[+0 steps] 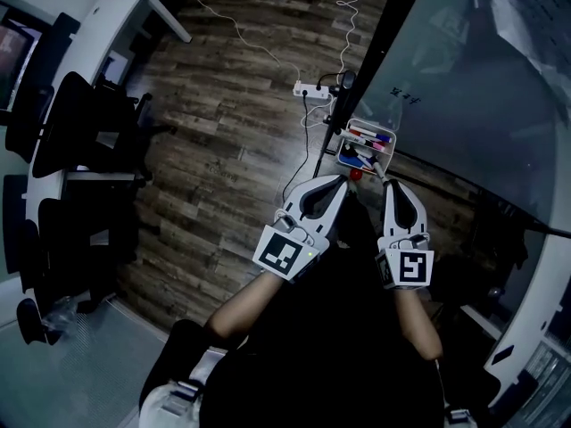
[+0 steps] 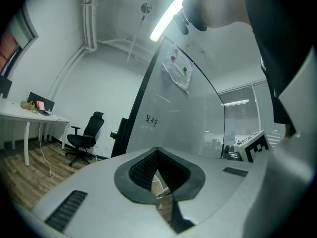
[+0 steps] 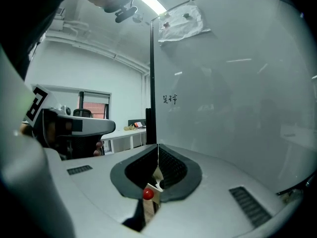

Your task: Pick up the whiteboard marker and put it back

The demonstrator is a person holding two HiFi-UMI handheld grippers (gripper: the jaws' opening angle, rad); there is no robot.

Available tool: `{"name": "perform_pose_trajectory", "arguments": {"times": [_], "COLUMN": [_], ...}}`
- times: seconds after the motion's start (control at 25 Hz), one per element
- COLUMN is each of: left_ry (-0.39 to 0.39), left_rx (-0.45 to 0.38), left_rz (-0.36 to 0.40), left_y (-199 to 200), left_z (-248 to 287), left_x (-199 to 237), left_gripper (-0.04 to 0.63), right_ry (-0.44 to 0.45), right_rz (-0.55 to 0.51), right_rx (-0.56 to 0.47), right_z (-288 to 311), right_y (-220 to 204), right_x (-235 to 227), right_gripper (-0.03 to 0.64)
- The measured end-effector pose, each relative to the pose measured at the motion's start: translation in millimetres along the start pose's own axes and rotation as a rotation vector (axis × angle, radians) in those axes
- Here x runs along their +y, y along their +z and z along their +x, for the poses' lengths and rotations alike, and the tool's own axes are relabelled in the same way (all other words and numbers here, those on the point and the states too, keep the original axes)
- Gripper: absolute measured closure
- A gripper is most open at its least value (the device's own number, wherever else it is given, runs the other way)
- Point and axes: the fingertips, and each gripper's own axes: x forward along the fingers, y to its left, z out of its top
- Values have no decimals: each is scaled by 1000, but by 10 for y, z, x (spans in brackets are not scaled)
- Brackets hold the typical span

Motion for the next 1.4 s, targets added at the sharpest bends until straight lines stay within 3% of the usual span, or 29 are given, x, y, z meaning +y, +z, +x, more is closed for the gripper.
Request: {"name": "perform_pose_trajectory", "arguments": {"times": [0.8,1.4], "left_ry": [-24,55], "left_rx": [-57,-65], "left_rz": [-30,18], "left_y": [83,164], "left_z": [-250,-93], "left_x": [-173,-370], "left_gripper": [588,588], "right_ry": [-19,45], "right_rz": [-12,-7], "right_rx": [-30,-62], "right_z": [-397,-538], "right_y": [240,366], "right_x": [167,-116], "right_gripper": [603,603]}}
